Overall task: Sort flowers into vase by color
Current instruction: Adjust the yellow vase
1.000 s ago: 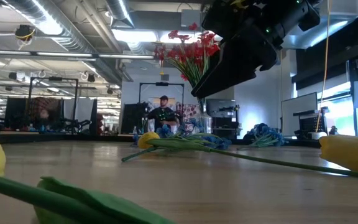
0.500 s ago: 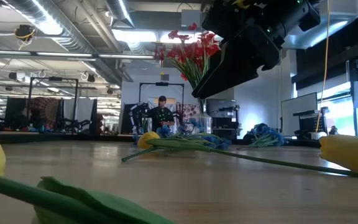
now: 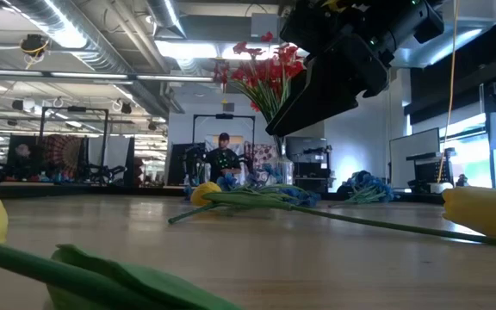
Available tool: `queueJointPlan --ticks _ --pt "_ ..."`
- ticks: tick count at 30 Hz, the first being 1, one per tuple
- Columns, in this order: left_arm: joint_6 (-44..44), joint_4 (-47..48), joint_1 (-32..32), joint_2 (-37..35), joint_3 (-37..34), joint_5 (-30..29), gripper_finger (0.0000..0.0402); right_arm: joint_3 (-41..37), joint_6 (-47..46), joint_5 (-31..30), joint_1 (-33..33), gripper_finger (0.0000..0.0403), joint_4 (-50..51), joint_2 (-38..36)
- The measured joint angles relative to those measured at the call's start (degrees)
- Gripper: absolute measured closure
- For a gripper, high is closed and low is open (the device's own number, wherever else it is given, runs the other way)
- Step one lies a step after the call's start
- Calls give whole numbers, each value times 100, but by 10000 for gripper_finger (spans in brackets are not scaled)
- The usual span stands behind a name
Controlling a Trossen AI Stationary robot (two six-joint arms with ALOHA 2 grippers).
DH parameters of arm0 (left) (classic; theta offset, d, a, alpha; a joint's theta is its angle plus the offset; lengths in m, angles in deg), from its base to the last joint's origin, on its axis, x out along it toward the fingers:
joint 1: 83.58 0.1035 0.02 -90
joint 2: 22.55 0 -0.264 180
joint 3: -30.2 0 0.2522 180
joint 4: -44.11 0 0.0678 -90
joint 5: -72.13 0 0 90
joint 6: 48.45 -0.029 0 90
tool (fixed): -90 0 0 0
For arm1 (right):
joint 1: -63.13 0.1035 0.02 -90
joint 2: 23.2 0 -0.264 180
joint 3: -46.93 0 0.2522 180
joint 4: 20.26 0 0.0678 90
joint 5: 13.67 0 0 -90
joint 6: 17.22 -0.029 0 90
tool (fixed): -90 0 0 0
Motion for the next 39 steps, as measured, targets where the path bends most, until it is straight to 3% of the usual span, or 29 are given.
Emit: queueJointPlan --ticks 20,29,39 --pt "406 -147 -189 1 0 -216 59 0 10 -66 0 79 376 0" --pt "381 -209 -172 98 7 -251 106 0 39 -658 0 79 1120 0" --pt "-92 -304 458 275 17 -120 113 -4 -4 -918 0 79 1763 -211"
